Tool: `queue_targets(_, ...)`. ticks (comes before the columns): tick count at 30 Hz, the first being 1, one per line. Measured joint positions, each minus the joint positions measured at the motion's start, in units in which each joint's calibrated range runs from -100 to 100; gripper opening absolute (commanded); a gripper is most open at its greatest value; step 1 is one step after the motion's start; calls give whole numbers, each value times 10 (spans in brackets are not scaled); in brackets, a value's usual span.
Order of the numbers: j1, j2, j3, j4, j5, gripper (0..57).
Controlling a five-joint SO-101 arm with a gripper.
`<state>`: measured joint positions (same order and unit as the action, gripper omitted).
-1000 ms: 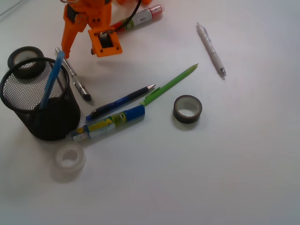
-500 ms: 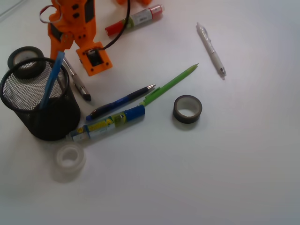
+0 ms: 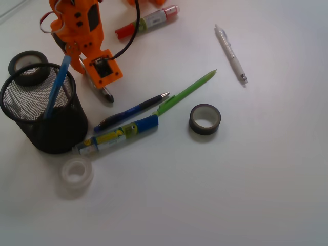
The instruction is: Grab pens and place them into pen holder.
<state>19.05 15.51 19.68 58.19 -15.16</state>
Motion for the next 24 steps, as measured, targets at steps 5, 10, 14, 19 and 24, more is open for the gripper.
queue_targets(5, -12, -25, 30, -6, 0, 3)
queue_targets(10, -57, -229, 89, 0, 0, 3)
queue_targets(14, -73, -424, 89, -10, -33, 21)
queue_targets(19, -107, -502, 49, -98, -105, 62)
queue_targets(24, -115, -454, 33, -241, -191, 29)
